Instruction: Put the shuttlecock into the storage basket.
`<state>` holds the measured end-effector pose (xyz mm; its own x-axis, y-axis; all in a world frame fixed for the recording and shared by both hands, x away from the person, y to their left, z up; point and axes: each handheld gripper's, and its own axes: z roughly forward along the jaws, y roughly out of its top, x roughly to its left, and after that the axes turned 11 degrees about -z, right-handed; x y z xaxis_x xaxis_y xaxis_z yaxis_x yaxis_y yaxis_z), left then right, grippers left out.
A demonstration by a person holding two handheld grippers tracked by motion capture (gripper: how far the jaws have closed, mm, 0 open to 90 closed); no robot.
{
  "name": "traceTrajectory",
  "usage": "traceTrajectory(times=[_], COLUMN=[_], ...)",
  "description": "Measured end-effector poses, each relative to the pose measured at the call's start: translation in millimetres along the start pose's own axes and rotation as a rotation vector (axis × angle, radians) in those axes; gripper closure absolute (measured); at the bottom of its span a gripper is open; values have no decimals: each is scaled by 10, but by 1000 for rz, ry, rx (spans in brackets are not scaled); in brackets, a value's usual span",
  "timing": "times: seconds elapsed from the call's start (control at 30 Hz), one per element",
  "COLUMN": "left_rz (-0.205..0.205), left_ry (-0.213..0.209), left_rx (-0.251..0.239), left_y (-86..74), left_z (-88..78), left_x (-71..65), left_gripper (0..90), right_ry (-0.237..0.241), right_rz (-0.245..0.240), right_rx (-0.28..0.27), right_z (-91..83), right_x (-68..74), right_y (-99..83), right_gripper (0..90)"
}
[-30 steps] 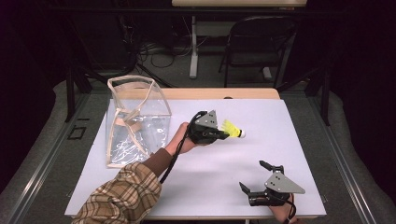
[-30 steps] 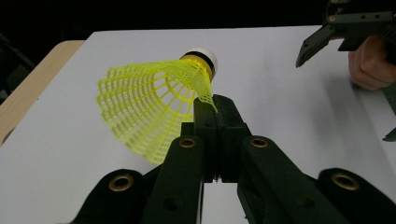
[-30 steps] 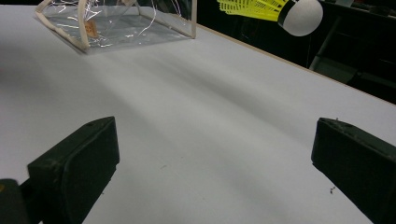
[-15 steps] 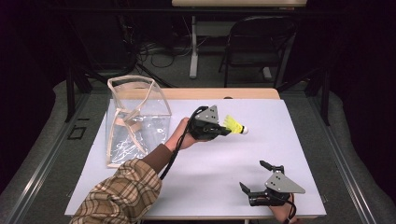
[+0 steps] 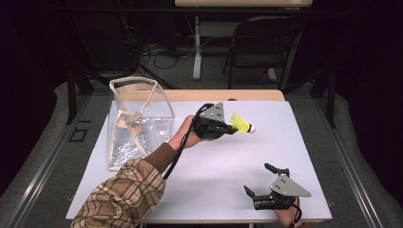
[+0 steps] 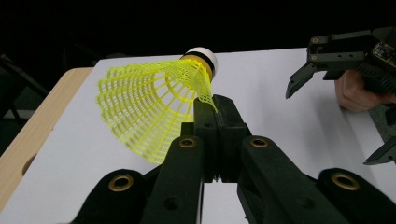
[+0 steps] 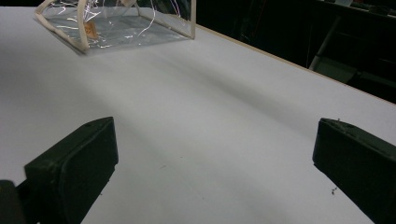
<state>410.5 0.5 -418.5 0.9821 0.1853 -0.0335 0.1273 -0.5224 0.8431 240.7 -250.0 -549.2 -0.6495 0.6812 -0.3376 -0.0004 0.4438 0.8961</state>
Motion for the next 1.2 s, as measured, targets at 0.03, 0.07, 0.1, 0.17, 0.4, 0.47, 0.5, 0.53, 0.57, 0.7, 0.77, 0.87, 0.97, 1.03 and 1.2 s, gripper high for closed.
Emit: traceTrajectory(times=[0.03, 0.07, 0.1, 0.17, 0.4, 0.47, 0.5, 0.53, 0.57, 0.7, 0.77, 0.87, 0.97, 1.03, 1.2], left_rz=[0, 6, 5, 6, 10, 11, 12, 11, 15, 16, 14, 16, 17, 14, 13], left_ry=[0, 0, 2, 1, 9, 7, 9, 10, 11, 18, 20, 24, 29, 31, 39], left_rx=[0, 0, -3, -6, -10, -14, -16, -16, -14, -22, -23, -25, -26, -28, -32], left_y=[0, 22, 32, 49, 100, 116, 123, 129, 138, 166, 176, 187, 193, 191, 188], left_z=[0, -11, -17, -29, -62, -74, -78, -83, -89, -117, -133, -153, -173, -184, -213], left_x=[0, 1, 0, 3, 17, 23, 23, 24, 27, 37, 44, 52, 60, 67, 93], left_gripper=[898, 898, 898, 898, 898, 898, 898, 898, 898, 898, 898, 898, 898, 898, 898], right_ry=[0, -1, -1, -1, 0, 0, 0, 0, 0, 0, -1, -1, -1, -1, -1], right_rz=[0, -1, -1, -2, -1, -2, -1, -2, -1, 0, 1, 1, 2, 1, 0], right_rx=[0, 0, 0, 0, 0, 0, -1, 1, -1, -1, -1, 0, 0, 1, 1], right_z=[0, -3, -3, -1, 1, 0, 0, -1, 0, -1, -1, -3, -4, -3, -3], right_x=[0, -1, -1, -1, -2, -2, -2, -2, -1, -3, -3, -3, -3, -4, -4], right_y=[0, 1, 1, 1, -1, 0, 1, 2, 1, -1, 0, 1, 1, 0, 1], right_gripper=[0, 0, 0, 0, 0, 0, 0, 0, 0, 0, 0, 0, 0, 0, 0])
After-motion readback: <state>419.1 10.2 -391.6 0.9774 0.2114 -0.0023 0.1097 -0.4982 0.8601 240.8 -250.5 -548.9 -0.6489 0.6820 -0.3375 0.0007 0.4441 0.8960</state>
